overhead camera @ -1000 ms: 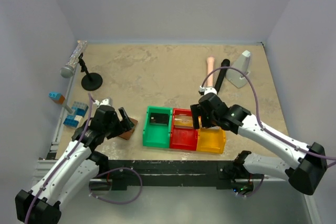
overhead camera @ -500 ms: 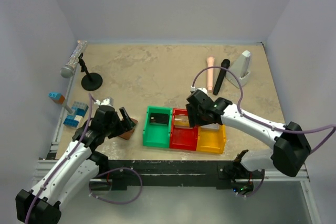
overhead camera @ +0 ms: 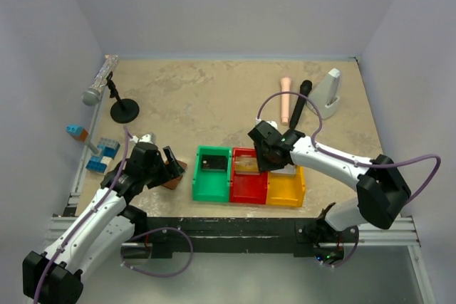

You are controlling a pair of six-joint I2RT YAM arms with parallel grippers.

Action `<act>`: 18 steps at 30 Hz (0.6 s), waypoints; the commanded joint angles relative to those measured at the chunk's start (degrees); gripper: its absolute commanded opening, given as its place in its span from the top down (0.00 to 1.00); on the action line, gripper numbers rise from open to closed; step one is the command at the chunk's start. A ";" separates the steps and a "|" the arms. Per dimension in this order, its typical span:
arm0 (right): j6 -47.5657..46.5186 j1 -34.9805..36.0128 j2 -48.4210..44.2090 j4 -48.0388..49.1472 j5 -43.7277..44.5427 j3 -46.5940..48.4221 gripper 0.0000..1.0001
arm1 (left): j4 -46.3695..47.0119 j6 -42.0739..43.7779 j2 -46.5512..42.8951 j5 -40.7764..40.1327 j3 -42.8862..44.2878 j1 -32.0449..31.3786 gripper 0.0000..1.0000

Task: Take the credit cards out of the card holder
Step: Move the storage box to the center of the board.

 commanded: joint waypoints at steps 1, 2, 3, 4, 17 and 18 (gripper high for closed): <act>0.31 0.34 -1.07 -0.49 -0.47 3.94 0.77 | 0.74 -0.22 -0.46 0.53 0.37 -0.48 0.18; 0.30 0.25 -1.16 -0.84 -0.47 4.38 0.82 | 0.65 -0.22 -0.46 0.53 0.46 -0.48 0.18; 0.04 0.25 -1.25 -1.19 -0.47 4.91 0.92 | 0.30 -0.31 -0.46 0.53 0.72 -0.40 0.18; -0.05 0.25 -1.33 -1.63 -0.30 5.52 1.00 | -0.14 -0.40 -0.29 0.53 0.98 -0.48 0.18; -1.01 -6.59 0.51 -7.17 -5.04 19.75 1.00 | -9.98 -2.59 -6.78 -2.98 10.29 -0.40 0.20; -1.45 -7.12 1.38 -7.26 -5.48 21.16 1.00 | -10.33 -2.59 -6.96 -3.24 11.00 -0.40 0.20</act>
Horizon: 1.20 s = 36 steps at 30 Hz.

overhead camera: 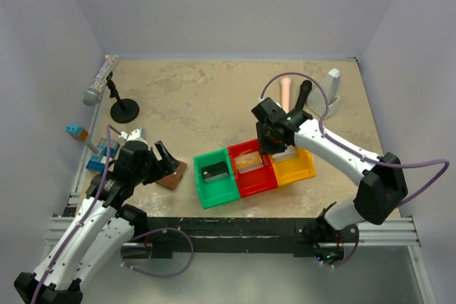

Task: Take the credit cards out of the card holder
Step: Move the storage box to the center of the board.

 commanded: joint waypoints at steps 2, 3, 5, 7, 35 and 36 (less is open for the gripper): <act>-1.28 -3.74 1.74 0.39 -4.45 10.88 1.00 | -3.08 -1.13 -1.85 -2.22 4.89 -0.13 0.20; -1.55 -4.01 2.88 0.03 -4.90 11.67 1.00 | -3.08 -0.95 -1.76 -2.31 4.98 -0.13 0.20; -2.07 -4.01 4.03 0.29 -5.34 11.51 1.00 | -3.34 -0.78 -1.15 -2.39 4.89 -0.13 0.20; -1.73 -4.01 4.47 1.26 -6.04 9.85 1.00 | -3.52 -0.69 -0.80 -2.39 4.36 -0.13 0.20; -0.85 -2.43 9.57 7.86 -7.19 -1.06 0.58 | -1.15 -1.13 0.17 -1.60 1.02 -0.13 0.20; -0.85 -1.91 9.48 7.50 -6.75 -1.06 0.55 | -1.24 -1.13 0.08 -1.60 0.85 -0.13 0.20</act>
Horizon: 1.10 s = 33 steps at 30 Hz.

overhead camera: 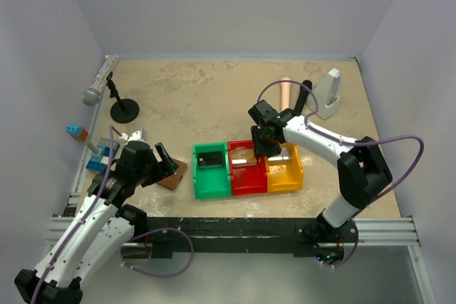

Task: Take the credit cards out of the card holder
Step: Move the storage box to the center of the board.

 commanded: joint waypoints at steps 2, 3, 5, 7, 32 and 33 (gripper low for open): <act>0.57 3.06 -0.22 1.51 0.10 -0.17 0.51 | 1.32 -1.15 -0.66 0.08 -0.51 -0.13 0.20; 0.66 3.41 -0.40 1.33 0.45 -0.34 0.51 | 1.32 -1.24 -0.66 0.17 -0.51 -0.13 0.20; 1.01 3.77 -0.75 1.07 1.33 -1.04 0.50 | 1.23 -1.24 -0.75 0.17 -0.60 -0.13 0.20; 1.45 4.03 -1.54 0.89 2.12 -2.01 0.50 | 0.97 -1.24 -1.10 0.17 -0.77 -0.13 0.20; 7.43 9.22 -3.74 3.18 2.83 -11.06 0.58 | 1.32 -2.20 -3.03 1.75 -2.36 -0.13 0.21; 7.52 9.13 -3.30 3.27 2.56 -11.06 0.61 | 1.23 -2.20 -3.04 1.75 -2.27 -0.13 0.21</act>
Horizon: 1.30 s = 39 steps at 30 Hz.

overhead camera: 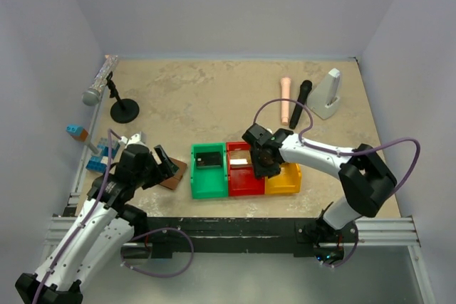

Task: Take the credit cards out of the card holder
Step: Move the storage box to the center of the board.

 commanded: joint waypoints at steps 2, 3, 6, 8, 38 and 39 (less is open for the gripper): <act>1.55 0.17 1.10 1.95 0.29 -0.40 0.68 | 0.56 -0.98 -1.05 1.18 -0.06 -0.13 0.21; 1.64 0.17 0.92 2.04 0.20 -0.57 0.71 | 0.55 -0.98 -1.22 1.09 -0.06 -0.13 0.21; 1.47 0.17 -0.39 1.78 0.11 -0.57 0.93 | 0.47 -1.07 -1.49 1.09 -0.06 -0.13 0.21; 1.11 0.17 -1.71 1.69 0.29 -0.49 1.00 | 0.47 -1.07 -1.40 1.00 -0.06 -0.13 0.21; -3.19 -3.69 0.39 -0.94 3.98 22.61 1.00 | -3.05 -0.63 -3.42 -2.33 4.15 -0.13 0.22; -3.46 -4.31 1.44 -1.20 3.81 24.72 1.00 | -3.40 -0.63 -3.68 -2.60 4.59 -0.13 0.22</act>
